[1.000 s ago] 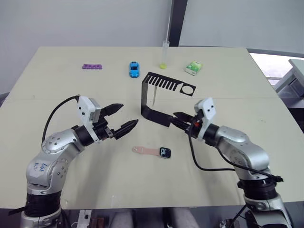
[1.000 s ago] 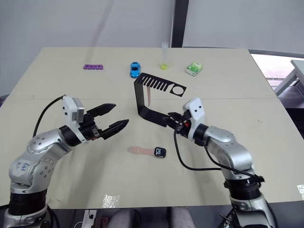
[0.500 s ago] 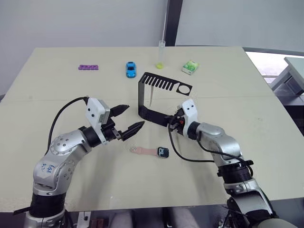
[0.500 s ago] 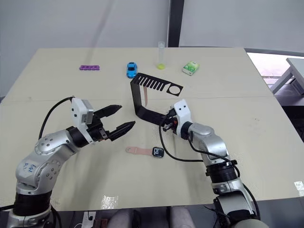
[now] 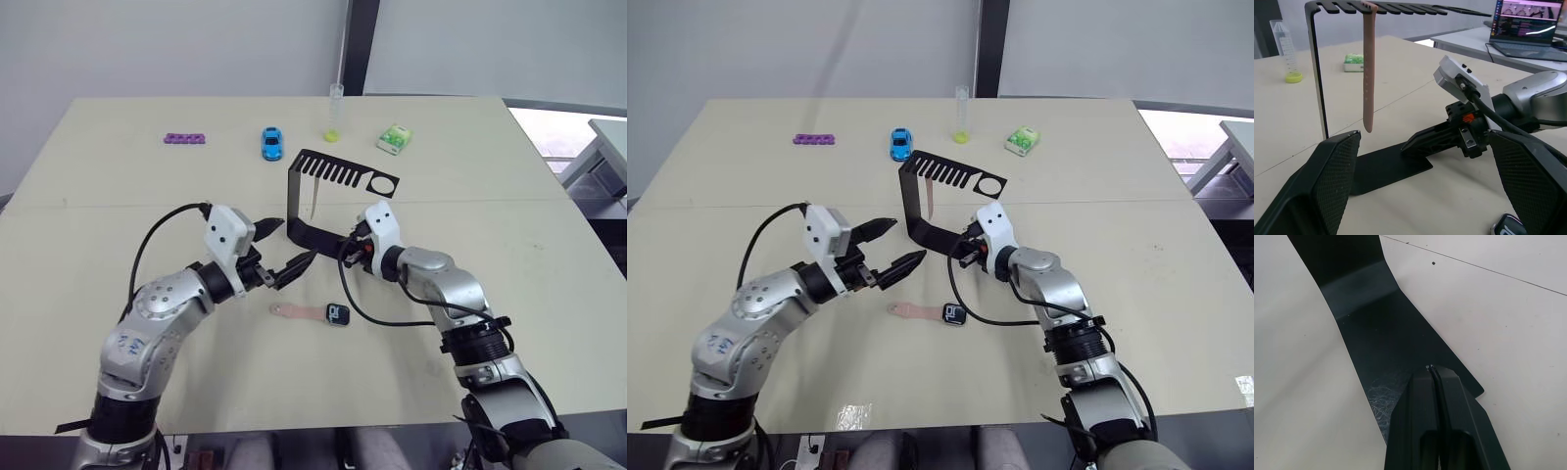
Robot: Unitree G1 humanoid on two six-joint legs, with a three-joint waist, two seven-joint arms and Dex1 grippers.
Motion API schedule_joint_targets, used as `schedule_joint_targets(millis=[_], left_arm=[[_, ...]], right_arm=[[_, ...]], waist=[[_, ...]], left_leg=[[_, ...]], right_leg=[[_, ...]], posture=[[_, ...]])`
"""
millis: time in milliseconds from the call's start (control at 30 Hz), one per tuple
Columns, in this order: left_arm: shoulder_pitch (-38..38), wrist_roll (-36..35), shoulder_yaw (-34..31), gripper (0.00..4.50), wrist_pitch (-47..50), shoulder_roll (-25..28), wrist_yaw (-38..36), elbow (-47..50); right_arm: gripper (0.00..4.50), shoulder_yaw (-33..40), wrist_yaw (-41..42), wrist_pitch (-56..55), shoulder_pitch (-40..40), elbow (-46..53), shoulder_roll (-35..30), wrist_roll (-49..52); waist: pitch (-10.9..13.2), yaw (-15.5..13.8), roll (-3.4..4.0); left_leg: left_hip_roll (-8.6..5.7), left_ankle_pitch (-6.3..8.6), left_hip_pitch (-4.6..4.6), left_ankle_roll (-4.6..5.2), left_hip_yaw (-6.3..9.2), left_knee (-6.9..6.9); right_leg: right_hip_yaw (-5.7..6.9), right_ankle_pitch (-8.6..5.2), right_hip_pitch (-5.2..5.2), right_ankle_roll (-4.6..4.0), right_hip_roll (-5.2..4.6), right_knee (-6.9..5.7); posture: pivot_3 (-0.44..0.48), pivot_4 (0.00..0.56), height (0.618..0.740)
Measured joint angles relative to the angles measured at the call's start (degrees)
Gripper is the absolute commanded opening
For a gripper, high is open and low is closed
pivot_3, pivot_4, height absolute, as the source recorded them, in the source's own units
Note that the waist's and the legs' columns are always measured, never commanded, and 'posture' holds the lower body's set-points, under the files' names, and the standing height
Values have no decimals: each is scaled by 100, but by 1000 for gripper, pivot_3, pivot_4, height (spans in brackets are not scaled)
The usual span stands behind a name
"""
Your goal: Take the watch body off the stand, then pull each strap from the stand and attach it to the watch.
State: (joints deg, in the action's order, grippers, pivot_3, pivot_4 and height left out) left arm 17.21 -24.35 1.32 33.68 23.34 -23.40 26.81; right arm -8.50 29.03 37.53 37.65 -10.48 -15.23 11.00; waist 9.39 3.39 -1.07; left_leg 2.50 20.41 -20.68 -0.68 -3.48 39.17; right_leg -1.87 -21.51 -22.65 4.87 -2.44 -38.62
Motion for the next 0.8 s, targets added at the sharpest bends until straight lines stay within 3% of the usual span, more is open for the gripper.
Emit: schedule_joint_targets(millis=[267,367,400,800], left_arm=[[296,1121,594,4500,-871,-637,509,-596],[398,1157,570,3669,-941,-1024,710,-906],[440,1158,565,3162,-940,-1104,752,-962],[847,1626,544,3162,-1304,-1590,1138,-1772]], right_arm=[[82,-13,13,24,18,4,8,-10],[0,-8,13,21,20,-2,6,-31],[0,-10,13,19,20,-1,6,-32],[0,-8,15,12,12,11,-8,-42]], waist=[[-1,-9,-1],[-1,-16,-1],[-1,-13,-1],[-1,-23,-2]], left_leg=[[0,0,1,0,-2,1],[2,0,1,0,-2,1],[1,0,1,0,-3,2],[2,0,1,0,-3,2]], right_leg=[[0,0,0,0,0,0],[1,0,0,0,0,0],[0,0,0,0,0,0],[1,0,1,0,0,0]], posture=[[0,150,740],[0,150,740],[0,150,740],[0,150,740]])
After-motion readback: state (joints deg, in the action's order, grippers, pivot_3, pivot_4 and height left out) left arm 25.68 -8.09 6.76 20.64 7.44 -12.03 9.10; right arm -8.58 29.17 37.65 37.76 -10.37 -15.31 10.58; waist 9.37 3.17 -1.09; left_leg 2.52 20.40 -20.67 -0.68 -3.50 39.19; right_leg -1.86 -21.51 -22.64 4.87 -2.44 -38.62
